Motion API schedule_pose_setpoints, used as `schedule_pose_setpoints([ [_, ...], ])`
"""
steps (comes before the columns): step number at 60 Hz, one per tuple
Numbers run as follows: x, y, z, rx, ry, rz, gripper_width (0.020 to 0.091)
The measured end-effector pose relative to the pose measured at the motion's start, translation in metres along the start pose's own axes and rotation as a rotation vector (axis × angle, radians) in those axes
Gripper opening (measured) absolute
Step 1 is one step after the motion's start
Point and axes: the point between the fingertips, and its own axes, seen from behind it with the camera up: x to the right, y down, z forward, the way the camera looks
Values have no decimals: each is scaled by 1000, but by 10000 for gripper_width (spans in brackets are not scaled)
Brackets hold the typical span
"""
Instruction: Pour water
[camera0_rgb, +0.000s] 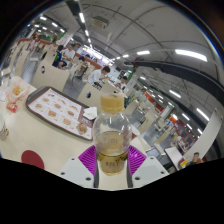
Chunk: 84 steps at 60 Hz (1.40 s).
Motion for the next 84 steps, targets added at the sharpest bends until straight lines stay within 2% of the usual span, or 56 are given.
schedule_pose_setpoints([
  [8, -29, -48, -39, 43, 114, -306, 370],
  [20, -117, -94, -84, 140, 139, -762, 372],
  [27, -164, -102, -94, 183, 185, -1059, 374],
  [38, -212, -90, -95, 169, 198, -1385, 373],
  [49, -229, -88, -92, 161, 169, -1449, 376],
  [58, -221, -84, -98, 119, 74, -1234, 376],
  [75, -202, -84, -114, 62, -242, -291, 376],
  [84, -200, -63, -109, 33, -325, 65, 383],
])
